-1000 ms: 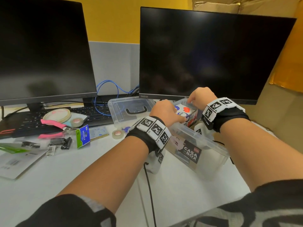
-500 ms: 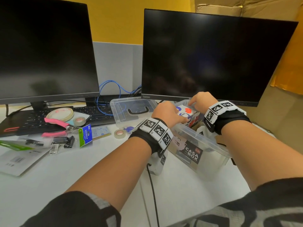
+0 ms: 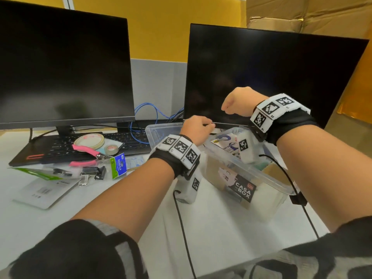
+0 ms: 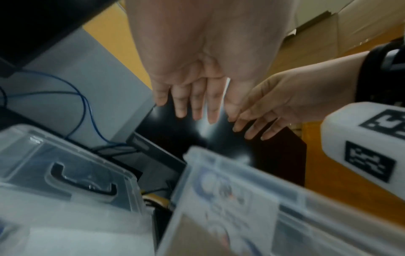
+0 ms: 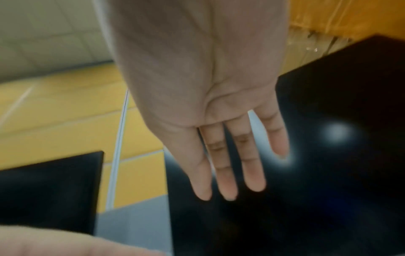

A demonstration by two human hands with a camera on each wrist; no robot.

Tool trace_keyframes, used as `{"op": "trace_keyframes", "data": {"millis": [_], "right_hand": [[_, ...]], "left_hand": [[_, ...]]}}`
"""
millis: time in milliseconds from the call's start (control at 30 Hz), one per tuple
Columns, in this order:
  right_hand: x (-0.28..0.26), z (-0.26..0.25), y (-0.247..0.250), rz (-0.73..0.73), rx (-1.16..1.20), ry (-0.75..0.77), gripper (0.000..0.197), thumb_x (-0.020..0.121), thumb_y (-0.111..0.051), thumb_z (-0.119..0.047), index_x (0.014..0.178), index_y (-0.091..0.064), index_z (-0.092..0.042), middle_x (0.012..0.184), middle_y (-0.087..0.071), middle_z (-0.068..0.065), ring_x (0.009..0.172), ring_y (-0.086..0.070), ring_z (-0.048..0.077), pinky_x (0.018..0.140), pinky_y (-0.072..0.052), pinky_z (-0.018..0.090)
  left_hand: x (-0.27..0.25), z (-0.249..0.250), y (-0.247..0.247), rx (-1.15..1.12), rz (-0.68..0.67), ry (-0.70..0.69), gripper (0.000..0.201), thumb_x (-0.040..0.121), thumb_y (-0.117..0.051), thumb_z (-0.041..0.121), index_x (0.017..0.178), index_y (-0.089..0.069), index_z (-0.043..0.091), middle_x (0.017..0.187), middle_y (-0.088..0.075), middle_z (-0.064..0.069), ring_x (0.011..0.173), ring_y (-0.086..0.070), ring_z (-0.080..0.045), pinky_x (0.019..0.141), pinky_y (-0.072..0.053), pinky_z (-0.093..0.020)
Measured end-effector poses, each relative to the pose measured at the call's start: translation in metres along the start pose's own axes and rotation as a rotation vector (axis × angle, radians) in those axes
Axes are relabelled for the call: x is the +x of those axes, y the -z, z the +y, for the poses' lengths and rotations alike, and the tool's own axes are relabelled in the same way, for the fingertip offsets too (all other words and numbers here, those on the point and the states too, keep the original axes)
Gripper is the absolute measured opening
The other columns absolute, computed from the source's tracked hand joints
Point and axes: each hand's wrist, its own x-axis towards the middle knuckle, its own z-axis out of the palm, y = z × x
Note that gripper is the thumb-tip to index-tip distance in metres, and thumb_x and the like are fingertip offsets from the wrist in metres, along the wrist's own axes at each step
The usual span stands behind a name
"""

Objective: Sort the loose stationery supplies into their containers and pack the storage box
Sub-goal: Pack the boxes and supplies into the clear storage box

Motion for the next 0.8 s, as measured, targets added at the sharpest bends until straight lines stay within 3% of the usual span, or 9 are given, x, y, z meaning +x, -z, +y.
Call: {"op": "trace_keyframes", "data": {"millis": [200,333,433,600,800], "right_hand": [[-0.017,-0.079,-0.008,-0.078,0.182,0.203,0.03,0.089,-0.058,-0.022,0.116,-0.064,-0.011,0.109,-0.066,0.008,0.094,-0.065,0.025,0.091,-0.052,0.04],[-0.033,-0.134,-0.039,-0.153,0.235,0.364,0.024,0.091,-0.055,-0.017,0.11,-0.068,-0.009,0.105,-0.068,0.005,0.088,-0.064,0.021,0.09,-0.052,0.036],[-0.042,-0.181,-0.069,-0.212,0.262,0.439,0.025,0.092,-0.054,-0.015,0.112,-0.068,-0.009,0.105,-0.066,0.006,0.09,-0.061,0.019,0.091,-0.05,0.033],[-0.045,-0.24,-0.119,-0.233,0.297,0.451,0.026,0.092,-0.053,-0.018,0.107,-0.069,-0.005,0.11,-0.067,0.011,0.101,-0.062,0.026,0.09,-0.05,0.032],[-0.049,-0.281,-0.159,-0.262,0.126,0.516,0.03,0.094,-0.046,-0.013,0.117,-0.063,-0.007,0.121,-0.061,0.011,0.111,-0.057,0.029,0.093,-0.043,0.031]], "left_hand": [[-0.021,-0.046,0.091,0.082,0.237,0.1,0.028,0.091,-0.057,0.018,0.117,-0.065,0.01,0.12,-0.064,-0.005,0.114,-0.056,-0.019,0.097,-0.04,-0.027],[-0.05,-0.099,0.146,0.253,0.463,0.268,0.024,0.085,-0.06,0.022,0.108,-0.069,0.023,0.116,-0.064,-0.008,0.112,-0.055,-0.03,0.097,-0.044,-0.041],[-0.08,-0.133,0.173,0.4,0.562,0.391,0.025,0.086,-0.059,0.018,0.107,-0.069,0.026,0.119,-0.058,-0.01,0.114,-0.049,-0.034,0.095,-0.043,-0.042],[-0.119,-0.18,0.193,0.464,0.442,0.534,0.03,0.089,-0.054,0.015,0.117,-0.063,0.023,0.128,-0.057,-0.007,0.117,-0.052,-0.031,0.1,-0.04,-0.042],[-0.142,-0.203,0.203,0.429,0.334,0.664,0.035,0.09,-0.056,0.025,0.125,-0.056,0.024,0.126,-0.059,-0.006,0.119,-0.051,-0.028,0.107,-0.031,-0.038]]}}
